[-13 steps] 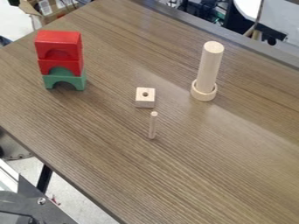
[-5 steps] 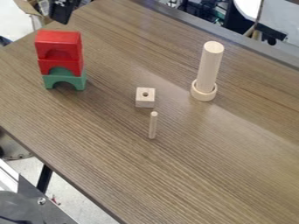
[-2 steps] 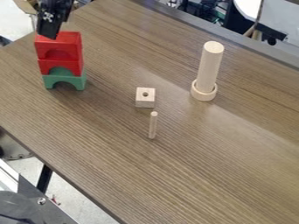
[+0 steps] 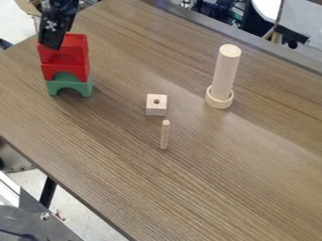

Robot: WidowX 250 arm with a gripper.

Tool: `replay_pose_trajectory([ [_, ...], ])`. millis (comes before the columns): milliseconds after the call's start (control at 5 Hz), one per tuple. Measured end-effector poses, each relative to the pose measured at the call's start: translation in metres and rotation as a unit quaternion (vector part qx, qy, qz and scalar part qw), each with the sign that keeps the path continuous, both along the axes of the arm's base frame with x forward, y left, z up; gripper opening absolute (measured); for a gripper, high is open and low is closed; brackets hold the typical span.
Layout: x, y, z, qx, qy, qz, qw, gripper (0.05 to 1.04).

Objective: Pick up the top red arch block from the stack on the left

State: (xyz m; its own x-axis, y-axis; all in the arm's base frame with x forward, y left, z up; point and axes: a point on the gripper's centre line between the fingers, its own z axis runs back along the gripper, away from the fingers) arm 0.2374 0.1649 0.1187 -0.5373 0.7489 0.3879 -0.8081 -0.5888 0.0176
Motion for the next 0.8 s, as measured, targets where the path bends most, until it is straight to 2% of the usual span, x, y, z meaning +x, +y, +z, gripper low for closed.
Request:
replay_pose_trajectory([
  [200,-0.005,0.003,-0.007,-0.010,0.014,0.016,0.9997,0.952],
  [400,-0.011,0.006,-0.014,-0.021,0.017,0.035,0.9990,0.689],
  [600,-0.015,0.011,-0.015,-0.025,0.015,0.048,0.9984,0.552],
  [800,-0.016,0.016,-0.016,-0.024,0.011,0.054,0.9982,0.552],
])
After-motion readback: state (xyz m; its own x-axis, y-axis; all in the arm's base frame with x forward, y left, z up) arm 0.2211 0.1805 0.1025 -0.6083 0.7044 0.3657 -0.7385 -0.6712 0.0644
